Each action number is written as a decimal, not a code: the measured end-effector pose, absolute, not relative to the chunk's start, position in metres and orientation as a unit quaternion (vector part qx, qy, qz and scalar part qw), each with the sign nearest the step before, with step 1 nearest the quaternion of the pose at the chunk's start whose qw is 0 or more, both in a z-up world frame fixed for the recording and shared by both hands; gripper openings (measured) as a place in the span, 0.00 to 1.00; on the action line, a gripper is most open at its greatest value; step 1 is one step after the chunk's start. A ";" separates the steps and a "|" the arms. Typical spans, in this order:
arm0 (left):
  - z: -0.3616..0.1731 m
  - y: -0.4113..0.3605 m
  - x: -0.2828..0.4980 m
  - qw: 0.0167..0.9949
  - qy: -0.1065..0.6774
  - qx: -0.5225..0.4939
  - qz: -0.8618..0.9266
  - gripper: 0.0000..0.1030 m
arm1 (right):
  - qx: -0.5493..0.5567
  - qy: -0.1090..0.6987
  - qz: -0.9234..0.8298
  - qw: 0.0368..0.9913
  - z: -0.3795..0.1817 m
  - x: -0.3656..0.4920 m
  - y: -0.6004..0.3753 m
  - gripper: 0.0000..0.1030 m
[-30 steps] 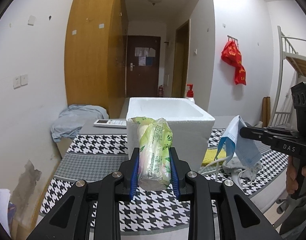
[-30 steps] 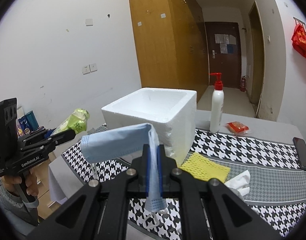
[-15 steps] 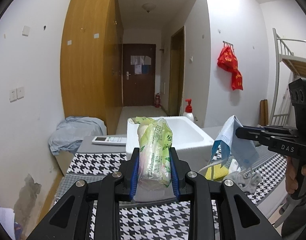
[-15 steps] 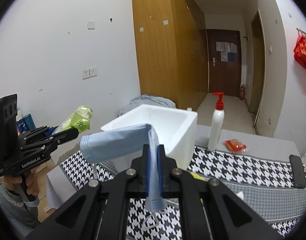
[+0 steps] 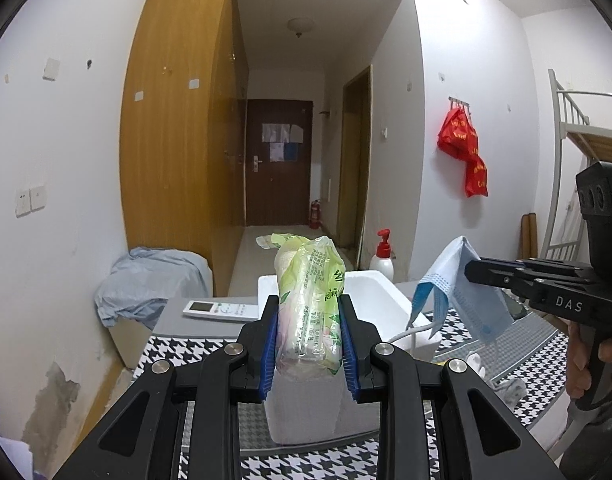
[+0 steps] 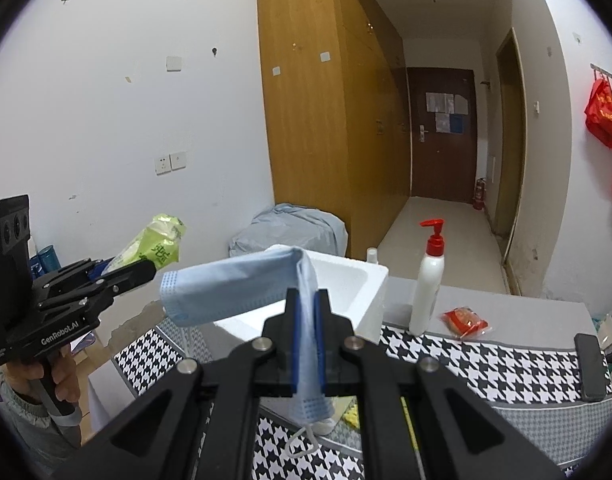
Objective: Organize soft objects
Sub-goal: 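Lift and carry the mask and package over the white foam box with both grippers, then open the right gripper to drop the blue mask into the foam box, then lower the green-wrapped package over the box and open the left gripper, then move both open grippers back over the remaining items on the bed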
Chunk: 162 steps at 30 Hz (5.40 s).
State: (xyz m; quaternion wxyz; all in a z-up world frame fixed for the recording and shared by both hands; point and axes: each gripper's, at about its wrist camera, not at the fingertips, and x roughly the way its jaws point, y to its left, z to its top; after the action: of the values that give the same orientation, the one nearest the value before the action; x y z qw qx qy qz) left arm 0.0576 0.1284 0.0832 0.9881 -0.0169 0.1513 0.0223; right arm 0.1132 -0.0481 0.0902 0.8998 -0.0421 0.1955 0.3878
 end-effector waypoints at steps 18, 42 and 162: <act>0.076 0.138 0.064 0.987 0.153 -0.014 0.043 0.28 | -0.047 0.202 0.404 0.891 0.097 0.134 -0.016 0.09; 0.072 0.154 0.066 0.985 0.158 -0.026 0.063 0.28 | -0.061 0.231 0.391 0.889 0.080 0.174 0.020 0.60; 0.075 0.042 0.020 0.992 0.123 0.016 0.022 0.99 | -0.030 0.170 0.315 0.933 0.056 0.041 -0.146 1.00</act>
State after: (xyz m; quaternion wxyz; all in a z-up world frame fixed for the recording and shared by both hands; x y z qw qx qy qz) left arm 0.0198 0.0421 0.0754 0.9920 0.0159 0.1230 0.0223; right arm 0.0412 -0.1462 0.0560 0.9333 -0.0299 0.1700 0.3150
